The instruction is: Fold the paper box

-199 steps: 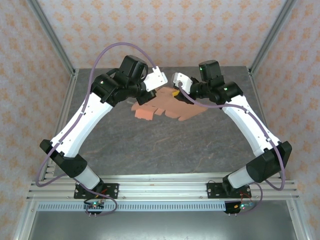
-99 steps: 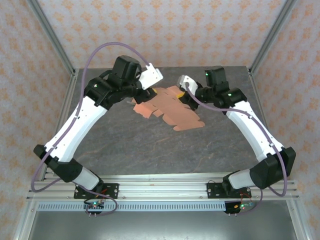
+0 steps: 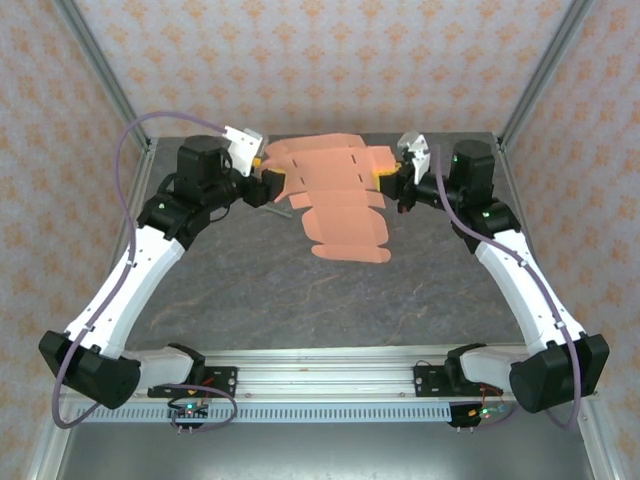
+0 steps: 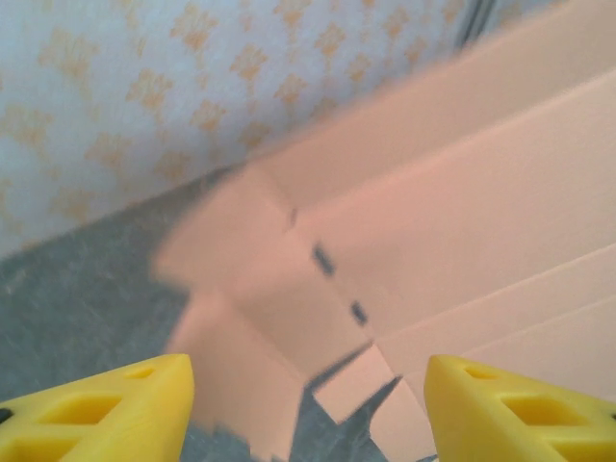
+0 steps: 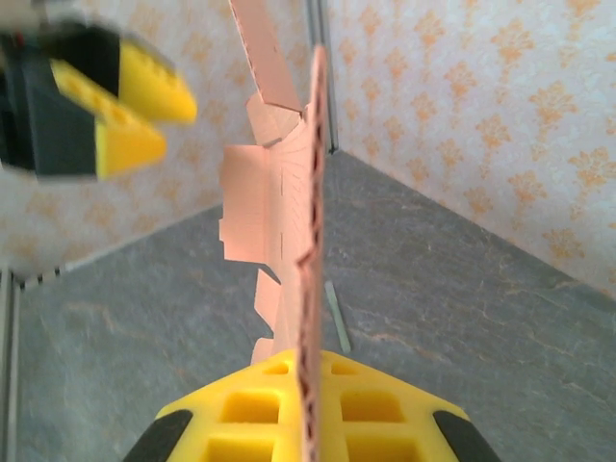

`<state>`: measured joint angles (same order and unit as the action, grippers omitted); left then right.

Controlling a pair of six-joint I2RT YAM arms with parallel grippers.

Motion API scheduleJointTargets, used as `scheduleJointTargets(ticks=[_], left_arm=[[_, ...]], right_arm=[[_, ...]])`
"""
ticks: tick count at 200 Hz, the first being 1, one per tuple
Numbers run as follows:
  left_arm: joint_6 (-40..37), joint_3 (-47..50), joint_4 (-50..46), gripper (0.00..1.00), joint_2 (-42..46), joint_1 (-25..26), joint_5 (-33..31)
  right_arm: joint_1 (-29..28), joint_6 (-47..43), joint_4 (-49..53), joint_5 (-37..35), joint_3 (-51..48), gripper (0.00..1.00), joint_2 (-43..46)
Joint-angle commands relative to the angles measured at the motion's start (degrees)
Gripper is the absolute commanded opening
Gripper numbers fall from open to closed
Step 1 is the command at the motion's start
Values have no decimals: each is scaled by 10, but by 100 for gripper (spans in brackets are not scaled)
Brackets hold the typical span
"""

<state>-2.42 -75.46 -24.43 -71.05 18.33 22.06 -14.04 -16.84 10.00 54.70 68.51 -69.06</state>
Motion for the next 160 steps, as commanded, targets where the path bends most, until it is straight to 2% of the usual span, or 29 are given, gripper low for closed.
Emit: scheduleJointTargets(ticks=[1,24,46,83,160], left_arm=[[127,59,102,69,32,-26,8],[175,97,150,71,36,-68,58],[197,102,190,75,20,-87,108],[211,65,222,78,-40,-97,172],[198,-7,247,81,-114,-105,239]], right_arm=[[2,127,-103,-9,10,0,9],[2,139,-97,-4,24,0,9],[2,147,-108,6,23,0,28],[2,149,-109,23,26,0,33],[2,143,-110,56,35,0,40]])
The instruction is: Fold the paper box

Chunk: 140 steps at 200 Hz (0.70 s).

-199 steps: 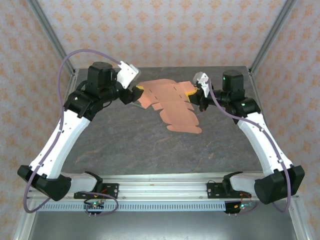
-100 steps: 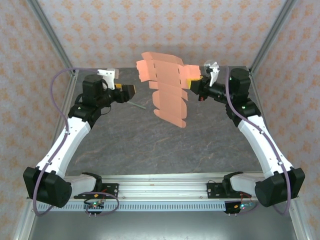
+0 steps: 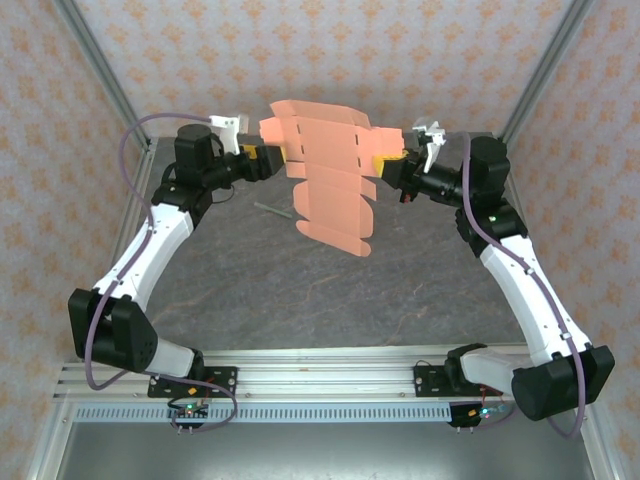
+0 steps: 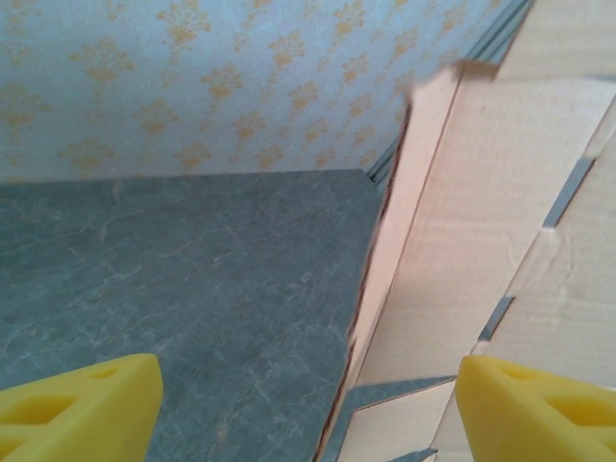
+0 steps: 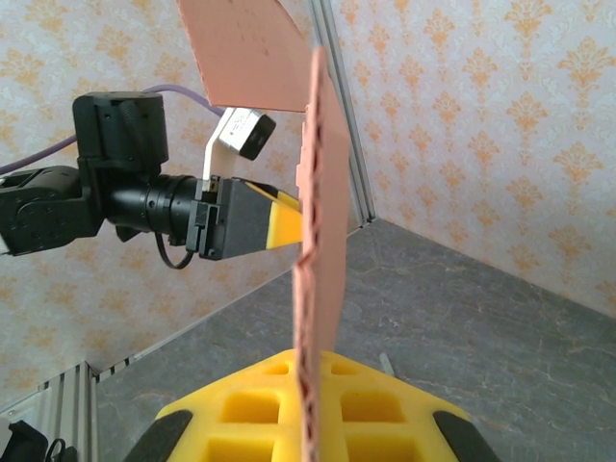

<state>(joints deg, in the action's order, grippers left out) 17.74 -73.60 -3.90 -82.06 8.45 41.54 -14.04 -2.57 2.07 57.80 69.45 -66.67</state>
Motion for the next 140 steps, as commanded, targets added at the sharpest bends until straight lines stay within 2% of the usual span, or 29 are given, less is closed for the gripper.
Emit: scheduleJointTargets(ticks=[1,25,50,105,140], left_arm=[[-4,-26,43,81,-4,-6,46],[-7,-29,65,79,-14,-8,67],[-11,-36,77,73,-25,-7,87],[-35,-36,78,31,-14,-8,106],[-79,-31,43,11,7,-8,108]], right_arm=[[2,0,-30,25,25,0,16],[2,3,-29,30,30,0,14],[2,4,-26,30,34,0,15],[3,-19,3,10,40,0,13],[4,-38,44,-39,40,0,8]])
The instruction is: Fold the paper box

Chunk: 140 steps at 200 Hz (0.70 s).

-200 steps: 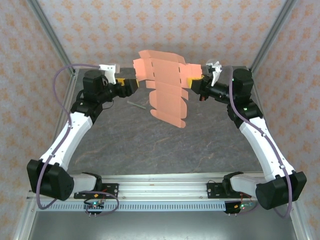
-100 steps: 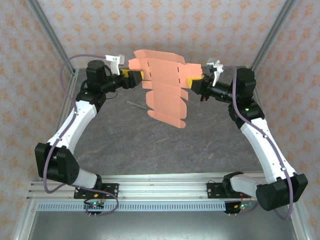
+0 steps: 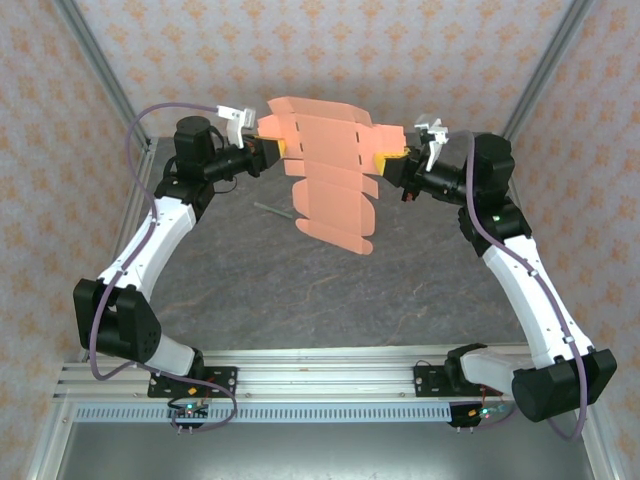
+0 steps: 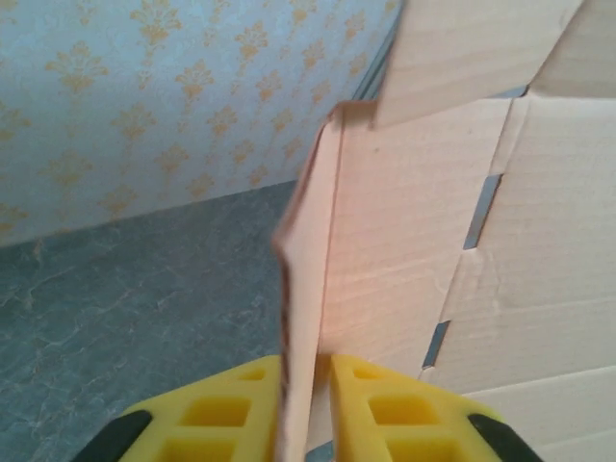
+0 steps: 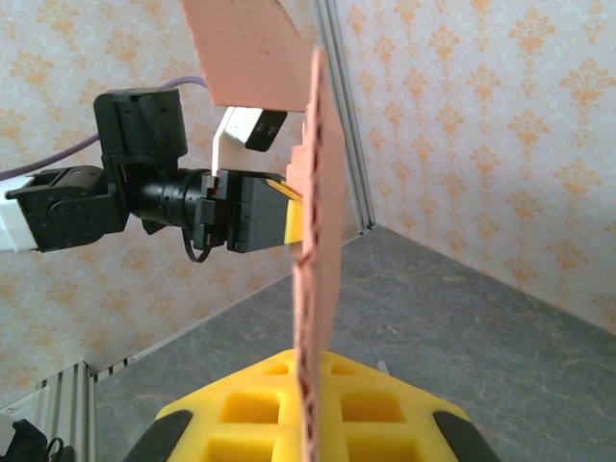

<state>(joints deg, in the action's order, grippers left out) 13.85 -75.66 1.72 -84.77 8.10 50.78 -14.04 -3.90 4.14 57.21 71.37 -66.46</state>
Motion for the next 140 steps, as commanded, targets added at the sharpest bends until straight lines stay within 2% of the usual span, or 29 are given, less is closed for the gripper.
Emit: scheduleJointTargets(ticks=[1,23,32,46,64,90,111,140], left_arm=[[-41,-10,-14,11,35,-4,15],[-73,3,-38,5,56,-4,14],[-89,10,-53,3,66,-4,14],[-120,16,-85,0,80,-4,10],[-153,16,-133,0,95,-4,-2],[-202,2,-202,0,107,-3,-9],[-240,-27,-267,0,103,1,-25],[-285,-74,-346,0,88,9,-51]], right_arm=[[4,-25,25,-35,21,0,5],[5,-36,51,-79,18,0,2],[5,-39,61,-95,17,3,-1],[6,-44,82,-125,21,15,-7],[6,-65,128,-174,31,36,-11],[6,-148,212,-252,64,50,-10],[5,-207,238,-256,81,56,-10],[3,-285,263,-219,104,63,-7]])
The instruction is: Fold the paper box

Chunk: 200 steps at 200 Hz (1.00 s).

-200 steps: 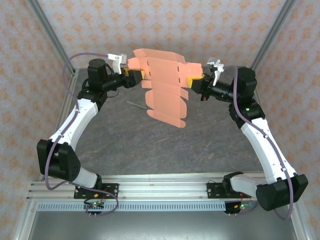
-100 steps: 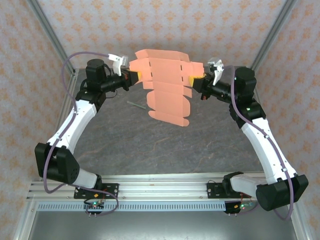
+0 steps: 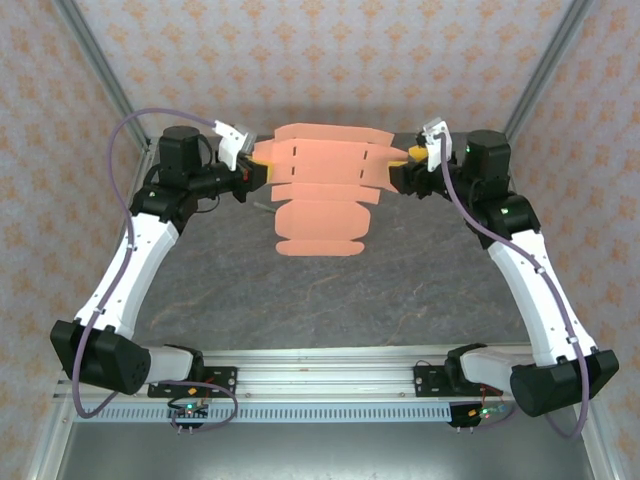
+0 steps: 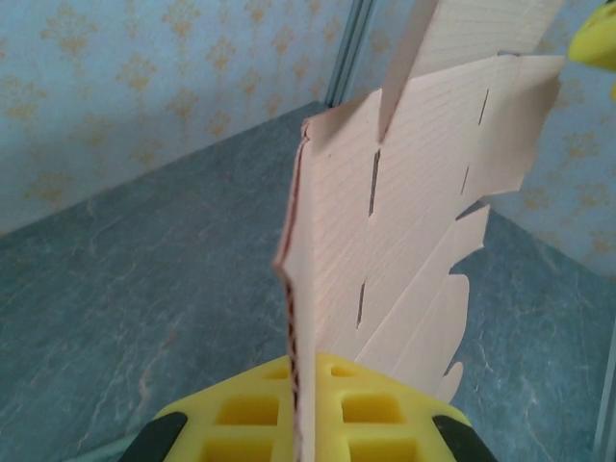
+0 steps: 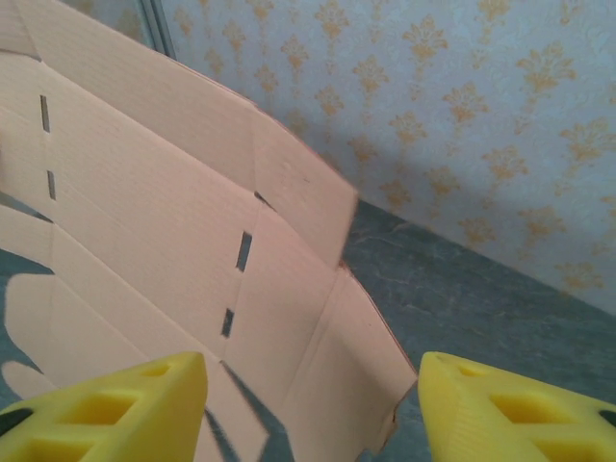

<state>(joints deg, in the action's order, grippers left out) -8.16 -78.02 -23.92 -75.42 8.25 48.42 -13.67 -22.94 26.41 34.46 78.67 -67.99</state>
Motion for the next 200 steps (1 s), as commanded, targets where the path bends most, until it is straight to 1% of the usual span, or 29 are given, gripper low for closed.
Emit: scheduleJointTargets(ticks=[1,26,43,58,77,111,133,152,171,181,191,200], left_arm=[[-66,-51,-91,0,-5,7,-27],[-88,-73,-121,0,-11,16,-21],[-105,-90,-149,0,-20,25,-15],[-118,-104,-171,0,-30,34,-15],[-135,-117,-192,0,-40,47,-7],[-153,-129,-207,0,-52,62,-4],[-157,-138,-211,0,-61,70,2],[-163,-144,-217,0,-67,75,6],[-167,-148,-221,0,-69,77,8],[-168,-150,-223,0,-70,77,5],[-169,-150,-224,0,-70,77,3],[-170,-149,-224,0,-69,77,3]], right_arm=[[-1,-98,41,11,31,63,9],[-19,-174,73,67,63,67,5],[-49,-233,110,63,97,68,-31],[-64,-273,146,62,138,69,-63],[-68,-317,192,73,188,68,-100],[-68,-399,263,101,234,69,-140],[-66,-418,297,124,255,67,-165],[-66,-432,326,165,277,64,-191],[-66,-437,332,179,292,60,-212],[-66,-444,346,186,306,55,-225],[-66,-448,361,190,323,47,-237],[-66,-449,372,190,336,37,-249]])
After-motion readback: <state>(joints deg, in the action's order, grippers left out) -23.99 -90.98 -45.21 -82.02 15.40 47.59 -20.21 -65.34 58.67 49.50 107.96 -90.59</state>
